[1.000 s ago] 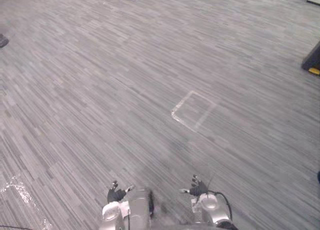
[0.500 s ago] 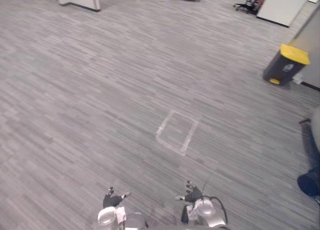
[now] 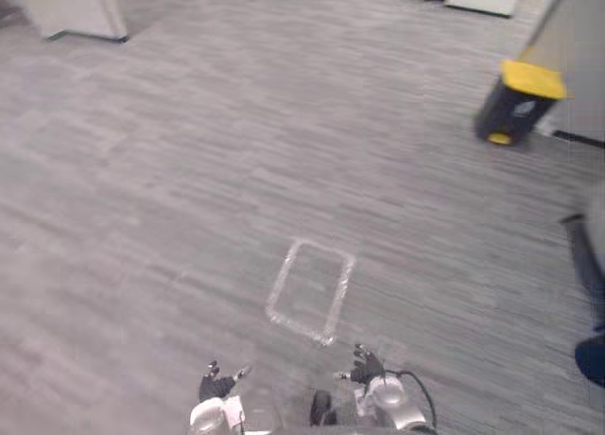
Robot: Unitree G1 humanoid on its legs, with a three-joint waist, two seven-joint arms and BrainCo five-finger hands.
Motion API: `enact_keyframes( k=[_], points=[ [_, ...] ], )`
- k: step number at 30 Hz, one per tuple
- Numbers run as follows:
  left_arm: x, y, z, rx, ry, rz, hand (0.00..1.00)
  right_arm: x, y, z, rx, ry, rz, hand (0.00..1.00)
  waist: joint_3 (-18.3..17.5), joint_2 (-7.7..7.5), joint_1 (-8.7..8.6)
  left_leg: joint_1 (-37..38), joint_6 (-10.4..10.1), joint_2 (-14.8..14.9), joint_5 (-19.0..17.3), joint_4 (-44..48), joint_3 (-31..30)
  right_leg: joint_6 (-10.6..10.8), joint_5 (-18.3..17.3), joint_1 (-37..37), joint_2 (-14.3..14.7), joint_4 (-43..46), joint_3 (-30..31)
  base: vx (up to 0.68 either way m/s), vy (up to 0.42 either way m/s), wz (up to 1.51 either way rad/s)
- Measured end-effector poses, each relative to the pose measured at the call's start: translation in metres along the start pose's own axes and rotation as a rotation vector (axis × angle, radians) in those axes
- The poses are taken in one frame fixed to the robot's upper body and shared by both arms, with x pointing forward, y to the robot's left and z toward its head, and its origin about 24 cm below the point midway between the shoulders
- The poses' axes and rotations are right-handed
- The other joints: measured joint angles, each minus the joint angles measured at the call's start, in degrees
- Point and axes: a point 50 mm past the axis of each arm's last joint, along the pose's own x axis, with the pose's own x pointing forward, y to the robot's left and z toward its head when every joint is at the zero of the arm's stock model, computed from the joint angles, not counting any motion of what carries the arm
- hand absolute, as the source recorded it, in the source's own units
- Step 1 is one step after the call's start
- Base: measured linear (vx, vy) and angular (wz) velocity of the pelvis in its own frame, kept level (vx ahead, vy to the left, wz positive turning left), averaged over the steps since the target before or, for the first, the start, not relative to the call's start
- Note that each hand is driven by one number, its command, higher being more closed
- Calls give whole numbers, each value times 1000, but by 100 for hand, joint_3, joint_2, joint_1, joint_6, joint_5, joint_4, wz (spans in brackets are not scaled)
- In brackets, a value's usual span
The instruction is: Organize the slippers on the shoe rack
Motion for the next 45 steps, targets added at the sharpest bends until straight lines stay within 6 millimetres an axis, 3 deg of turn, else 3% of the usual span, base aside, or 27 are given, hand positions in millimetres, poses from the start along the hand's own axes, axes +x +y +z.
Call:
enact_keyframes(
  k=[1,3,5,6,8,9,11,13,15,17,19,21,22,23,24,27,28,30,31,33,35,36,38,39,40,43,45],
  points=[
    [0,-1,2,-3,-9,-3,0,1,-1,2,-4,0,-2,0,28,-24,48,-160,10,-176,-139,-784,-84,114,-45,173,-52,-74,258,472,124,-154],
    [1,-5,6,-8,-20,-13,0,2,-2,5,4,-9,-12,0,77,-19,80,-395,17,-533,-83,-2165,-490,264,-143,449,-239,-232,587,497,211,-113],
    [1,-10,8,-17,-29,-21,0,2,-4,5,10,-7,-19,0,99,-43,165,-561,-71,-907,378,-3441,-1191,311,-312,603,-475,-338,834,383,235,-78],
    [0,-12,8,-24,-33,-25,0,2,-5,4,8,-3,-22,0,92,33,190,-566,-100,-952,625,-4054,-1609,407,-522,676,-522,-326,991,425,314,-87],
    [-1,-13,5,-54,-21,-27,0,1,-3,-2,9,23,-16,0,53,154,228,-565,-227,-918,1211,-3812,-1558,527,-973,821,-609,-99,1209,513,409,-73],
    [0,-11,7,-56,-30,-22,0,0,-2,-5,7,31,-9,0,-2,-13,253,-588,-165,-994,1255,-3520,-1248,582,-1208,816,-814,189,1285,496,349,-69],
    [1,-7,7,-47,-27,-14,0,-1,-1,-8,15,35,-12,0,-106,-180,249,-464,83,-1059,973,-3435,-834,671,-1213,458,-1018,1061,1344,492,297,-89],
    [3,-5,9,-11,-24,-18,0,-1,-3,-5,22,16,-16,0,-53,-248,213,35,307,-1074,697,-3540,-430,1124,-758,-469,-1230,3167,1074,467,305,-102],
    [5,-6,7,48,-4,-37,0,-3,-4,-11,45,30,-21,0,-2,-254,184,748,415,-1123,534,-3761,-192,1072,-736,-942,-1626,4423,361,373,229,-65],
    [5,-4,3,85,11,-38,0,-3,-5,-7,47,9,-25,0,-24,-253,49,1259,477,-1111,469,-4044,-111,987,-895,-1154,-1813,4383,-291,366,177,-18],
    [5,-2,0,105,25,-37,0,-3,-8,-12,43,28,-30,0,-35,-262,-15,1714,501,-1007,452,-4367,-41,1010,-1033,-1259,-1746,3446,-885,323,60,-5],
    [5,-3,-2,122,31,-43,0,-1,-8,-8,37,24,-28,0,-30,-247,-61,1970,489,-939,446,-4552,-13,980,-950,-1404,-1612,2579,-1177,354,19,-10],
    [5,-3,-3,137,33,-51,0,-1,-8,-8,37,26,-27,0,-22,-240,-74,2048,443,-928,420,-4573,-24,958,-743,-1452,-1450,2036,-1160,383,-9,-6],
    [6,-1,-2,150,30,-56,0,-1,-8,-11,36,40,-26,0,-67,-316,-68,2093,362,-993,367,-4571,-55,781,-25,-1374,-1292,1156,-1034,463,-46,2],
    [6,-1,-3,163,38,-66,0,-1,-9,-13,37,44,-29,0,-107,-346,-66,2157,301,-1060,255,-4538,-213,500,410,-1334,-1257,980,-983,352,-51,10],
    [2,-13,-9,158,52,-96,0,-2,-23,-18,60,55,-73,0,-202,-63,-113,1944,48,-798,68,-3811,-289,538,186,-1110,-1099,744,-1147,294,-62,19],
    [2,-13,-7,147,44,-100,0,-3,-22,-19,62,54,-75,0,-203,-47,-92,1597,13,-720,30,-3002,-282,541,57,-1040,-1051,729,-1124,238,-72,-5],
    [0,-13,-7,125,35,-96,0,-4,-21,-19,63,47,-77,0,-198,32,-71,828,-19,-401,307,-1109,-321,431,-123,-775,-787,729,-976,305,-49,-42],
    [0,-12,-5,122,25,-94,0,-4,-19,-18,62,46,-73,0,-211,59,-48,650,70,-293,187,-606,-379,329,-250,-661,-676,771,-805,318,13,-78],
    [0,-13,-3,119,17,-92,0,-3,-16,-18,63,49,-70,0,-203,-8,-9,505,56,-264,-177,-681,-408,376,-277,-571,-665,860,-432,277,48,-114],
    [0,-13,-4,120,20,-91,0,-3,-17,-18,63,52,-74,0,-205,-25,-5,463,-8,-422,-387,-1546,-843,459,-267,-541,-685,840,3,246,141,-131],
    [0,-13,-4,120,22,-90,0,-3,-17,-18,65,53,-74,0,-205,-27,-4,465,-52,-598,-419,-2215,-1356,551,-264,-556,-689,839,318,198,208,-129],
    [0,-14,-6,120,31,-93,0,-4,-17,-19,70,56,-72,0,-234,7,31,550,-60,-781,-299,-3053,-2295,705,-272,-630,-686,871,750,167,272,-123],
    [-1,-16,-10,119,45,-98,0,-4,-18,-19,68,57,-75,0,-290,89,41,617,-54,-762,-20,-3472,-2641,823,-304,-733,-613,918,952,119,332,-129],
    [1,-17,-7,123,41,-99,0,-4,-19,-22,71,65,-76,0,-331,84,47,684,-279,-735,198,-3450,-2361,989,-330,-718,-627,906,1259,96,340,-125],
    [2,-5,-9,142,47,-74,0,-8,-9,-30,82,84,-42,0,-491,-185,121,866,-49,-837,190,-3680,-1593,1144,-247,-719,-952,729,1611,92,319,-118],
    [3,-3,-9,148,50,-71,0,-9,-8,-31,86,87,-41,0,-519,-255,130,1013,79,-874,160,-3771,-1139,1272,-167,-755,-1042,657,1833,49,220,-97]
  ],
)
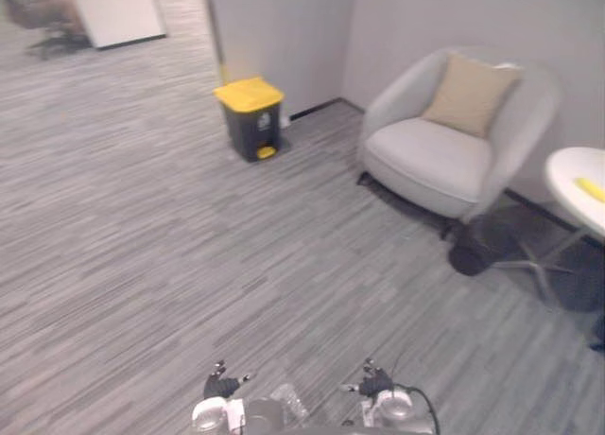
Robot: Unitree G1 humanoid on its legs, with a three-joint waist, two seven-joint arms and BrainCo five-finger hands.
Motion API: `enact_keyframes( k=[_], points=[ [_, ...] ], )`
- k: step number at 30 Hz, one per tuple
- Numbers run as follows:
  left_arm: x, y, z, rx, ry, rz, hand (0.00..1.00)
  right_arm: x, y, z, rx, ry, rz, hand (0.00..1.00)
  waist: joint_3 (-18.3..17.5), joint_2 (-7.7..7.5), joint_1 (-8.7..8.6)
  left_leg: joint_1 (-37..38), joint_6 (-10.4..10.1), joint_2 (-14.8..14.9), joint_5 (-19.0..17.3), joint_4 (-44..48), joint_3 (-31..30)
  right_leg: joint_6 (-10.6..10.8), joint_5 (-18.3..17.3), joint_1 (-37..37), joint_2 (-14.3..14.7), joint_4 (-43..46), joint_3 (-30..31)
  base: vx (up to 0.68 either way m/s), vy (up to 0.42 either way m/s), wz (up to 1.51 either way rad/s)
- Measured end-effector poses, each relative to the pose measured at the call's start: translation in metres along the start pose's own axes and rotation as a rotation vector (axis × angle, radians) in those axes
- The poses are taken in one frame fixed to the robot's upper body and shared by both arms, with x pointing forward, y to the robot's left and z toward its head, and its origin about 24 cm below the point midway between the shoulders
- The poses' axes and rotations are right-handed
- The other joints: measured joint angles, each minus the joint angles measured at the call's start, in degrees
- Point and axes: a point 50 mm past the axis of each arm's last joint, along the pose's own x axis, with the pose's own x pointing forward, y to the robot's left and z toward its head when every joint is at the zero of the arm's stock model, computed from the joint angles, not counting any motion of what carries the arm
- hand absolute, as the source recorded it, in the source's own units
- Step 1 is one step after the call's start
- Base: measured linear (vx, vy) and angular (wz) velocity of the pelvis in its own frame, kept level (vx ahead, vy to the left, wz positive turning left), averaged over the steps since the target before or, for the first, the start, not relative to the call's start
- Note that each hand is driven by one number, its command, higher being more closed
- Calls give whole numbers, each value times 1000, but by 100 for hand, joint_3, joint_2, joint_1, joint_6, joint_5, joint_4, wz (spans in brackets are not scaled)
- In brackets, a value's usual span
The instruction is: Organize the slippers on the shoe rack
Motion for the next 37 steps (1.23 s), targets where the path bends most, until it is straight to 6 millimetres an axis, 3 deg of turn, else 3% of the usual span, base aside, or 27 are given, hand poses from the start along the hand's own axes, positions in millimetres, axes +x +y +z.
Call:
enact_keyframes(
  k=[2,4,5,6,8,9,12,15,18,20,22,25,26,27,29,32,37],
  points=[
    [0,0,0,2,3,-1,0,0,5,1,-13,-5,20,0,5,-12,48,168,73,31,2,-134,467,45,38,-179,-111,182,-116,30,173,-122],
    [1,-1,2,1,-1,-3,0,0,5,4,-16,-15,30,0,22,-5,75,351,109,69,23,-261,896,-20,0,-379,-418,540,-1133,11,100,-117],
    [1,-1,1,1,1,-3,0,0,6,5,-20,-21,34,0,49,6,66,468,114,100,21,-301,1141,-184,-115,-394,-762,823,-2231,7,31,-85],
    [1,-2,1,3,3,-5,0,0,6,4,-23,-18,36,0,48,8,64,579,114,133,21,-387,1287,-293,-184,-356,-979,958,-2934,9,3,-84],
    [1,-2,-1,5,11,-7,0,0,2,1,-27,-11,27,0,51,6,60,781,92,209,12,-480,1503,-328,-237,-272,-1186,1054,-3767,57,-88,-65],
    [1,-4,-2,14,18,-15,0,0,2,0,-26,-4,26,0,41,-1,45,886,87,180,6,-541,1385,-387,-133,-266,-1064,945,-3824,79,-86,-47],
    [0,-16,-7,43,43,-58,0,4,-19,-3,-64,23,-15,0,-74,264,41,939,29,277,152,-1080,1096,-450,384,-37,-508,-90,-3628,-4,-9,-44],
    [-1,-19,-6,54,37,-73,0,5,-28,-4,-65,41,-36,0,-66,371,43,857,-60,483,160,-1102,1344,-554,961,136,-66,-1042,-3389,-11,-12,-62],
    [1,-21,-1,56,32,-78,0,7,-36,1,-45,25,-60,0,171,523,24,890,-288,828,-115,-496,1673,-607,1048,336,255,-1336,-3040,4,-43,-62],
    [3,-18,0,58,32,-69,0,7,-37,0,-31,29,-66,0,171,500,43,700,-258,824,-104,102,1453,-661,1011,316,311,-1362,-2781,39,-39,-67],
    [4,-16,4,30,19,-55,0,7,-42,2,-16,27,-87,0,287,393,90,400,102,398,-165,521,394,-653,1019,299,243,-1372,-2287,-9,-19,-81],
    [2,-20,5,0,7,-57,0,7,-48,2,-1,29,-114,0,301,504,113,202,111,-91,-329,197,-501,-631,1027,200,267,-1463,-1823,-35,92,-92],
    [2,-20,6,-10,4,-56,0,7,-48,3,2,24,-112,0,289,604,115,207,68,-123,-210,-243,-833,-537,1090,200,406,-1664,-1627,-17,121,-106],
    [1,-21,1,-20,18,-57,0,7,-46,2,7,27,-110,0,259,746,204,242,244,-19,-30,-310,-726,-468,1185,285,526,-1671,-1536,35,127,-104],
    [1,-17,3,-22,15,-47,0,6,-39,0,17,32,-94,0,229,559,205,417,208,21,-45,-482,-443,-527,991,255,451,-1290,-1484,149,80,-65],
    [0,-17,-1,-28,22,-48,0,3,-37,-7,30,32,-93,0,36,407,201,738,139,48,153,-1001,-321,-507,954,318,439,-1382,-1409,203,37,-24],
    [-1,-19,-6,-17,42,-54,0,1,-38,-15,39,57,-100,0,-102,441,127,1039,62,-24,317,-1247,-336,-524,890,421,426,-1349,-1389,208,35,-4]
  ],
)
